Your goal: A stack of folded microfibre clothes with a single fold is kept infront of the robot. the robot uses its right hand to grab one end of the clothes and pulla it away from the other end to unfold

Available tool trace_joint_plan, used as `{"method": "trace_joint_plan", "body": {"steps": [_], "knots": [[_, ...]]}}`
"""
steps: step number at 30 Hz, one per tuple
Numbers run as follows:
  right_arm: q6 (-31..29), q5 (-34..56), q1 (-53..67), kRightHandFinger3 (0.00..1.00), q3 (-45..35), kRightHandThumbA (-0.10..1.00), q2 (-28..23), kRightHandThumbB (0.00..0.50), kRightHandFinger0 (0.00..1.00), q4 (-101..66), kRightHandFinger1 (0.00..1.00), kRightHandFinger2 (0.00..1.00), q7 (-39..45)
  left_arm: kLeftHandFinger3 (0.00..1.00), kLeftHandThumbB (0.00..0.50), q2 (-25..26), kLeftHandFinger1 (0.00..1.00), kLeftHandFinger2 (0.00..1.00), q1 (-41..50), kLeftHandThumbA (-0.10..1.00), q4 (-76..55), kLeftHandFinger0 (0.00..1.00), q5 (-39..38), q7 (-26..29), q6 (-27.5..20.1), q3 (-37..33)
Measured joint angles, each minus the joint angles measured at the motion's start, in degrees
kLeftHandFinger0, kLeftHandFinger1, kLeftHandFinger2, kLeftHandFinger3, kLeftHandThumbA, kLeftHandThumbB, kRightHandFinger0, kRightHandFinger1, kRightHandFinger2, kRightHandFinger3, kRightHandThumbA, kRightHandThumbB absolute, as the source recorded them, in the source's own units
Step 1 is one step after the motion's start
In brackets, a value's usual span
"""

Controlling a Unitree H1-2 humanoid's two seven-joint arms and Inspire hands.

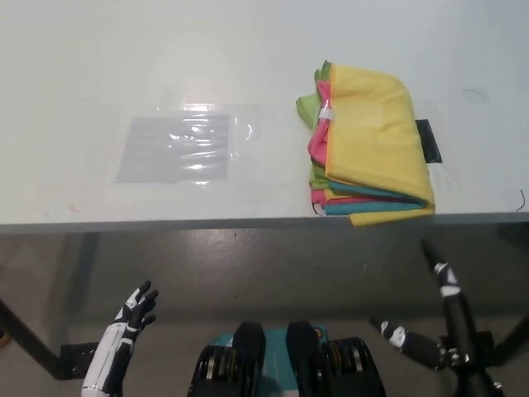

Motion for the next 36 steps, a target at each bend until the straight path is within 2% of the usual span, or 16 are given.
{"method": "trace_joint_plan", "body": {"steps": [3,5,12,15,18,26,28,29,30,36], "knots": [[2.0,-2.8,-0.9,1.0,-0.3,1.0,0.1,0.251,1.0,-6.2,1.0,1.0,0.0,1.0,0.228,0.1,1.0,1.0,0.0,1.0,-0.3,1.0,-0.1,-0.5,0.1,-0.3],[4.0,-5.2,-2.8,1.0,-0.5,1.0,0.1,0.324,1.0,-10.5,1.0,1.0,0.2,1.0,0.214,0.3,1.0,1.0,0.0,1.0,-0.5,1.0,-0.1,-0.9,0.1,-0.5],[12.8,-11.5,-14.4,1.0,-0.9,1.0,0.0,0.319,1.0,-16.5,1.0,1.0,2.7,1.0,0.22,0.5,1.0,1.0,0.0,1.0,-0.5,1.0,-0.2,-1.5,0.1,-0.9],[16.3,-13.6,-20.8,1.0,-0.9,1.0,-0.4,0.342,1.0,-15.3,1.0,1.0,3.7,1.0,0.205,0.5,1.0,1.0,-0.1,1.0,-0.5,1.0,-0.4,-1.5,0.1,-1.1],[20.3,-15.7,-29.0,1.0,-0.4,1.0,-0.9,0.344,1.0,-11.4,1.0,1.0,5.3,1.0,0.199,0.6,1.0,1.0,0.0,1.0,-0.5,1.0,-0.5,-1.9,0.1,-1.2],[28.6,-17.1,-43.1,1.0,1.3,1.0,0.3,0.328,1.0,4.2,1.0,1.0,7.6,1.0,0.239,1.2,1.0,1.0,-0.3,1.0,-0.6,1.0,-0.5,-2.5,0.1,-1.6],[29.8,-17.0,-45.5,1.0,1.7,1.0,1.2,0.316,1.0,9.4,1.0,1.0,7.5,1.0,0.246,1.3,1.0,1.0,-0.4,1.0,-0.6,1.0,-0.5,-2.5,0.1,-1.6],[30.0,-16.9,-46.3,1.0,1.8,1.0,1.5,0.286,1.0,11.6,1.0,1.0,7.5,1.0,0.255,1.3,1.0,1.0,-0.4,1.0,-0.6,1.0,-0.4,-2.5,0.1,-1.6],[30.2,-16.9,-46.9,1.0,2.0,1.0,1.8,0.307,1.0,13.5,1.0,1.0,7.4,1.0,0.276,1.3,1.0,1.0,-0.4,1.0,-0.6,1.0,-0.4,-2.5,0.1,-1.7],[30.1,-16.7,-48.7,1.0,2.5,1.0,3.4,0.336,1.0,28.2,1.0,1.0,4.2,1.0,0.319,1.4,1.0,1.0,-0.5,1.0,-0.6,1.0,0.4,-2.5,0.1,-1.7]]}}
